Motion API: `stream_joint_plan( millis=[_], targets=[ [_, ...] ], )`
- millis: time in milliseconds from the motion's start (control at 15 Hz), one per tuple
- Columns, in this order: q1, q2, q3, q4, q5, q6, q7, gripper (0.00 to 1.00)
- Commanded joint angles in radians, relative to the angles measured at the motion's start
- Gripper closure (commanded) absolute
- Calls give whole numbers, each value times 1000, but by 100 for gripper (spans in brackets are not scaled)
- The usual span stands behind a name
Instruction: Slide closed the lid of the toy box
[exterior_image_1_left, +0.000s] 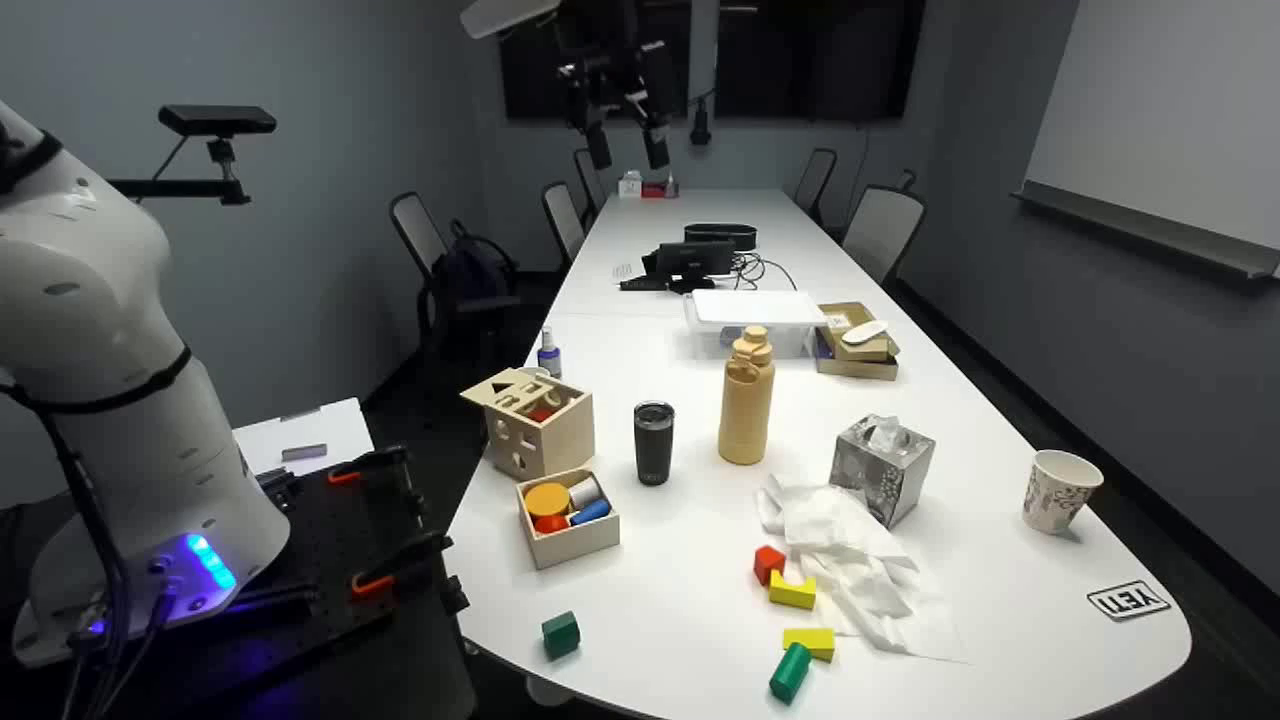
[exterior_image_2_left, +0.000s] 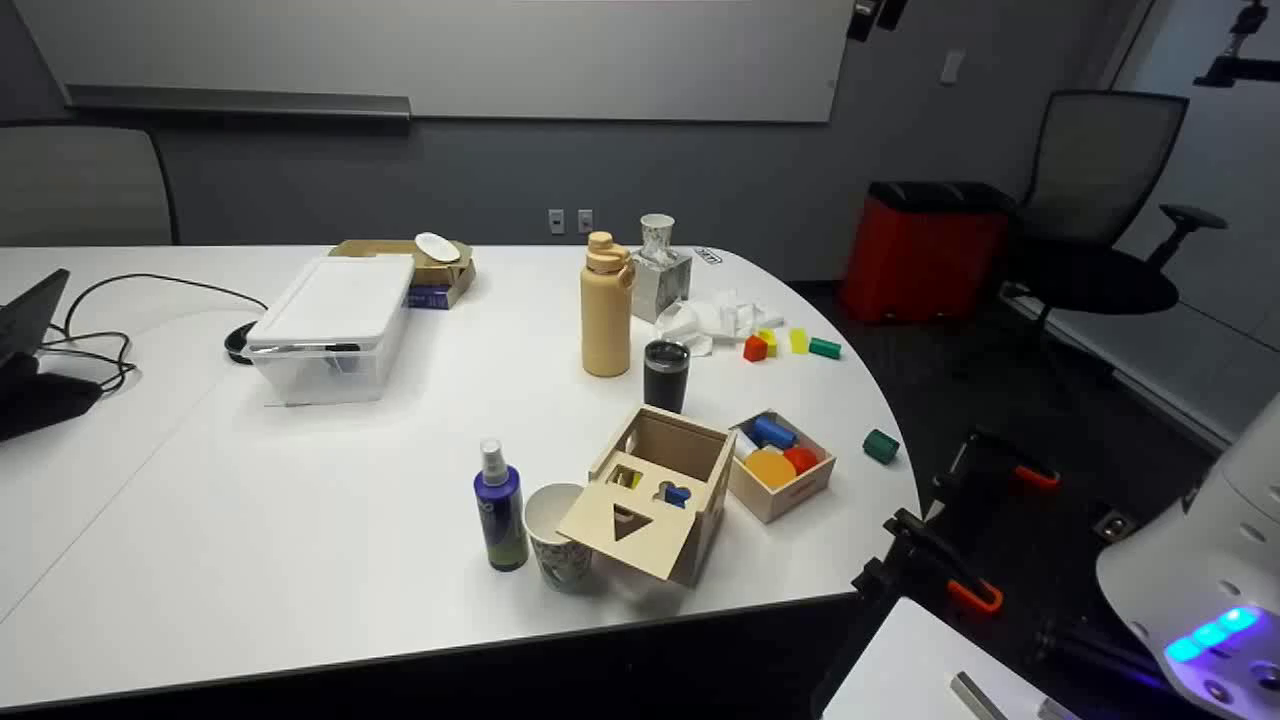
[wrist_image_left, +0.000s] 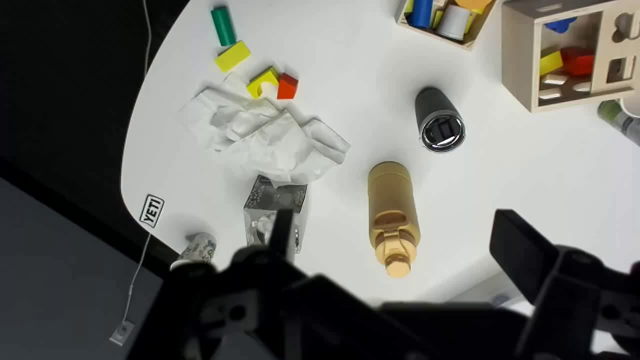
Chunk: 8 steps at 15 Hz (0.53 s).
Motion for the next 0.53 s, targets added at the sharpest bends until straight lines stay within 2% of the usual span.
stream_joint_plan(
  millis=[0,67,267,467],
  targets=[
    [-10,1,8,2,5,-2,-4,0],
    [-10,1,8,2,5,-2,-4,0],
    [56,74,38,16,65,-2,-36,0],
    [140,176,103,19,152,-14,-62,0]
  ],
)
